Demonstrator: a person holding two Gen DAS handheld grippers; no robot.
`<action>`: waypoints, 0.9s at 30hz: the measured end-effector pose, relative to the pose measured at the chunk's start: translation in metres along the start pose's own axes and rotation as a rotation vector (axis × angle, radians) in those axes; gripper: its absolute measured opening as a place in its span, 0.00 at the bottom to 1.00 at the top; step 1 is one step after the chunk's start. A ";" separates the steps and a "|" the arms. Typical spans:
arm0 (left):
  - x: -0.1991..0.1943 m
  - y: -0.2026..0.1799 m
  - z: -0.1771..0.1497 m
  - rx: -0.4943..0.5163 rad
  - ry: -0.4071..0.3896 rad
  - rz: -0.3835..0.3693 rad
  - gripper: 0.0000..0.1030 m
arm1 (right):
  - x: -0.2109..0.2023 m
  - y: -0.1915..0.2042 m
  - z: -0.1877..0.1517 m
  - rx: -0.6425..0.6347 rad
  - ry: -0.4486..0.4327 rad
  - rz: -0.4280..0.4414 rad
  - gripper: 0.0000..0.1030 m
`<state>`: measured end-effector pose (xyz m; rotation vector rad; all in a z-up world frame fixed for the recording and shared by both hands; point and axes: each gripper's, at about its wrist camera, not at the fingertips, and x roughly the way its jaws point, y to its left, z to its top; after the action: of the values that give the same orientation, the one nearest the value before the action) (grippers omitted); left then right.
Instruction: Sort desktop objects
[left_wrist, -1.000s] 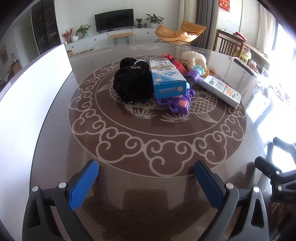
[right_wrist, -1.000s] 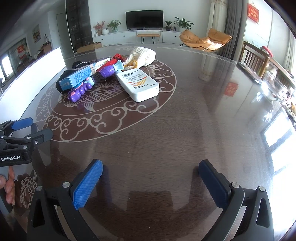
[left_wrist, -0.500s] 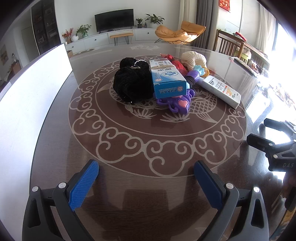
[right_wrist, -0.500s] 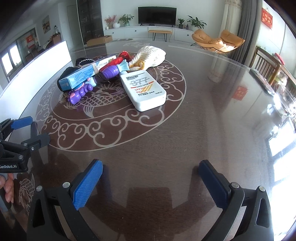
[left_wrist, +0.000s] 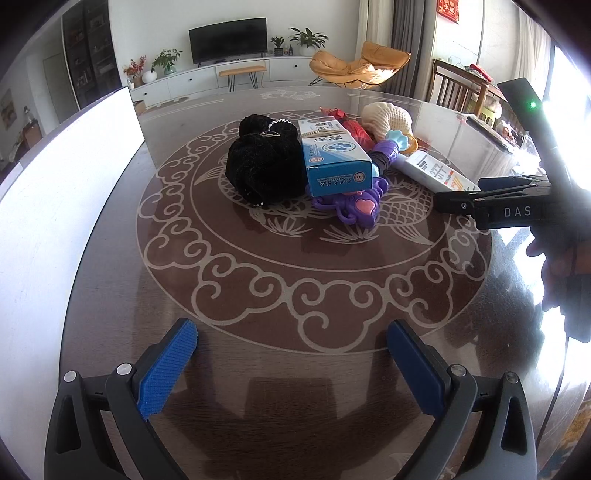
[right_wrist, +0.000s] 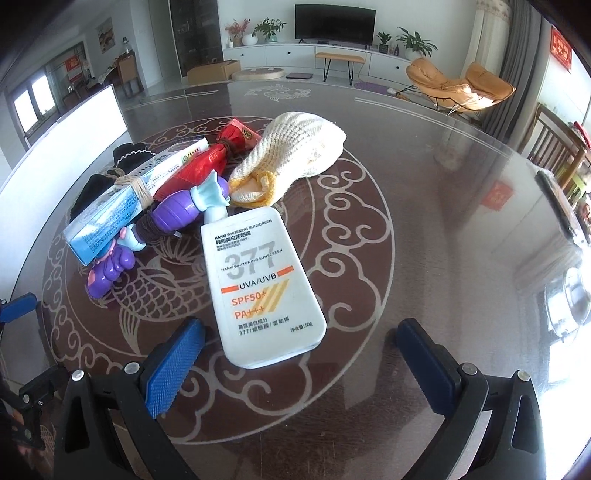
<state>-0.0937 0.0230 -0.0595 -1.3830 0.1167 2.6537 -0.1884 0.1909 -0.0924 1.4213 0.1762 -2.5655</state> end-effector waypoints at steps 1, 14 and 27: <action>0.000 0.000 0.000 0.000 0.000 0.000 1.00 | 0.003 0.002 0.004 0.000 0.005 0.000 1.00; 0.000 0.000 0.000 0.000 0.000 0.000 1.00 | -0.004 0.023 0.013 -0.048 -0.033 0.020 0.54; 0.001 0.000 0.000 0.000 0.000 0.000 1.00 | -0.048 0.033 -0.059 -0.018 -0.070 0.014 0.50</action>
<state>-0.0942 0.0235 -0.0600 -1.3830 0.1162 2.6536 -0.1077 0.1765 -0.0830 1.3195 0.1777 -2.5911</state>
